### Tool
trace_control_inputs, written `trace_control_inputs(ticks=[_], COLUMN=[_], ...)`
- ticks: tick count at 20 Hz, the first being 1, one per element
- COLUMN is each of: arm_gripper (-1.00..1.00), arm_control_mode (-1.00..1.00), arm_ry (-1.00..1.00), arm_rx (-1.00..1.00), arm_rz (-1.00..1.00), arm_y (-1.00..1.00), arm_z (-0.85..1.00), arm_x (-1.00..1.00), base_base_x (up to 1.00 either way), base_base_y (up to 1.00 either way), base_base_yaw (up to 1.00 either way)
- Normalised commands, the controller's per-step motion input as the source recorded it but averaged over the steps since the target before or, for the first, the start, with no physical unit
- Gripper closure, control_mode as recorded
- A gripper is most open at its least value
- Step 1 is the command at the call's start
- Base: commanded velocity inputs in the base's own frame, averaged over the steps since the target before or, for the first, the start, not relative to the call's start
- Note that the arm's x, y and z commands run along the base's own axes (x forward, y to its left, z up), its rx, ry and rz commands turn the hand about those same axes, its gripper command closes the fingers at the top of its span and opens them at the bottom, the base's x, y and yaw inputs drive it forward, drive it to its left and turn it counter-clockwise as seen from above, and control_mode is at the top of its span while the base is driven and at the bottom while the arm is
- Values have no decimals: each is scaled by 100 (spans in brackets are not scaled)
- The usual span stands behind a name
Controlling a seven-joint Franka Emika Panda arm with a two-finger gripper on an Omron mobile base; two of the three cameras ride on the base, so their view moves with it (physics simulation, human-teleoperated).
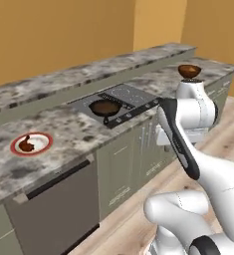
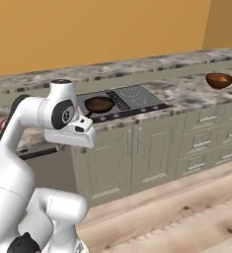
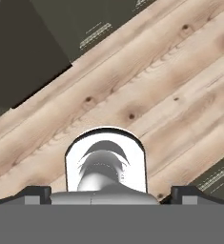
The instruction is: Place the chicken drumstick on the plate and place the potato on the same plate.
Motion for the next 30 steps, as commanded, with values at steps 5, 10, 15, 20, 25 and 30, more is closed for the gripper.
trace_control_inputs(ticks=[5, 10, 15, 20, 25, 30], arm_gripper=[-100, -100, -100, -100, -100, -100], arm_control_mode=[100, 100, 100, 100, 100, 100], arm_ry=[0, 0, 0, 0, 0, 0], arm_rx=[0, 0, 0, 0, 0, 0], arm_rz=[0, 0, 0, 0, 0, 0], arm_y=[0, 0, 0, 0, 0, 0], arm_z=[0, 0, 0, 0, 0, 0], arm_x=[0, 0, 0, 0, 0, 0], base_base_x=[36, 84, 100, 100, 100, 100], base_base_y=[-90, -89, -83, -77, -79, -78], base_base_yaw=[-38, -20, 0, 9, 18, 22])
